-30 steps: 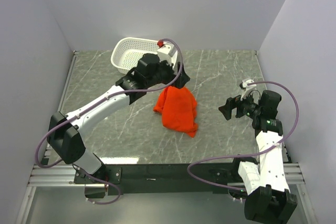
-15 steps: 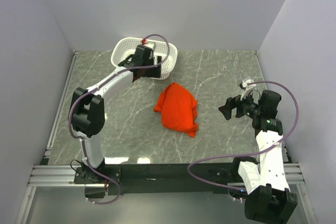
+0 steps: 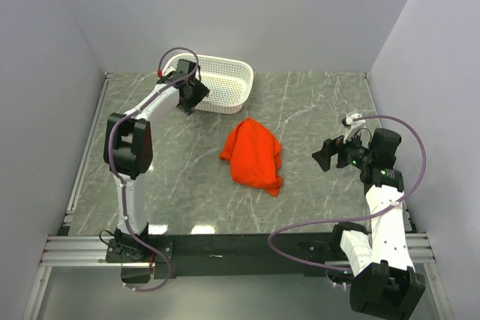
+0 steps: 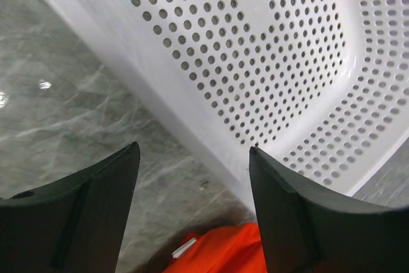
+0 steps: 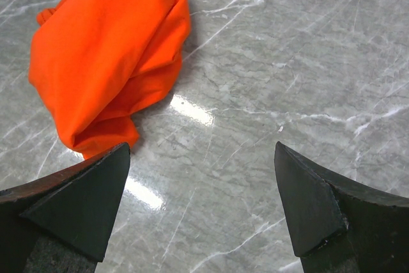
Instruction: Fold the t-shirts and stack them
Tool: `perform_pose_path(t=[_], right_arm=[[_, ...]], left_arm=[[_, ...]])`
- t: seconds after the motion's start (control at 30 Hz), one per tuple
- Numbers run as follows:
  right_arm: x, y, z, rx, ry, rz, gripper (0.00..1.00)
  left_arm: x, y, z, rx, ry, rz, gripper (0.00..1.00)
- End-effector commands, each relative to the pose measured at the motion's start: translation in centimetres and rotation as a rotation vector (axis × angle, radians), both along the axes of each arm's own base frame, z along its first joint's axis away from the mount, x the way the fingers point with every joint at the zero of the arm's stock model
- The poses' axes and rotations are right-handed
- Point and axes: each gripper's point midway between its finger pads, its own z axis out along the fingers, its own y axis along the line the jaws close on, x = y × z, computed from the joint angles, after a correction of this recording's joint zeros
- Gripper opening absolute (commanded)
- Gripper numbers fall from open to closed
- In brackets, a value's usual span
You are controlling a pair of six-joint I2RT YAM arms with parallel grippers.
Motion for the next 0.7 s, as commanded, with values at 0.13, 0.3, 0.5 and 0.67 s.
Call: perform_pose_path(t=[0.13, 0.3, 0.5, 0.67], right_arm=[[0.5, -0.4, 0.9, -0.019, -0.038, -0.004, 1.00], [0.5, -0.4, 1.0, -0.017, -0.036, -0.003, 1.00], [0.5, -0.4, 1.0, -0.019, -0.038, -0.002, 1.00], [0.5, -0.3, 1.0, -0.015, -0.036, 0.000, 1.00]], left_arm=[[3.1, -0.8, 0.4, -0.068, -0.011, 0.074, 0.62], [2.4, -0.3, -1.1, -0.030, 0.012, 0.022, 0.39], [0.3, 2.6, -1.4, 0.068, 0.011, -0.022, 0.02], [-2.7, 7.6, -1.0, 0.174, -0.002, -0.021, 0.00]])
